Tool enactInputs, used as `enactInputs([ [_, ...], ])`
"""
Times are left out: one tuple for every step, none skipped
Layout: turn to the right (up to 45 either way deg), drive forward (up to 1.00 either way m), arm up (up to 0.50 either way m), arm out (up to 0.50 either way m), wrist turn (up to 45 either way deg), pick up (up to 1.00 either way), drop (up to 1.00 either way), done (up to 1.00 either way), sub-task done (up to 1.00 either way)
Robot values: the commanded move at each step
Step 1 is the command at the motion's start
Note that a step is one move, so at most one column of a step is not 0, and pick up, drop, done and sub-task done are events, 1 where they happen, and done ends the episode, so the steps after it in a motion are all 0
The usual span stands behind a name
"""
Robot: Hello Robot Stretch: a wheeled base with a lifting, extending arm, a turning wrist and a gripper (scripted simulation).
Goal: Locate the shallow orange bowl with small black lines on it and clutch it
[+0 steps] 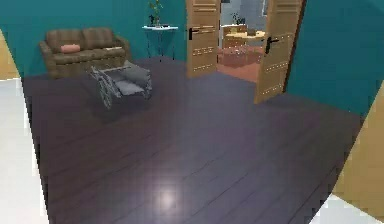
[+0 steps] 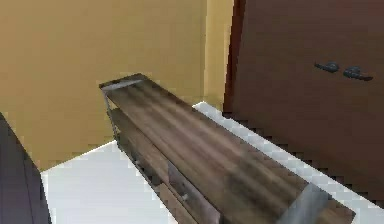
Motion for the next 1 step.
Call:
enactInputs([
  [0.0,1.00,0.00,0.00,0.0,0.00,0.00,0.00,0.00],
])
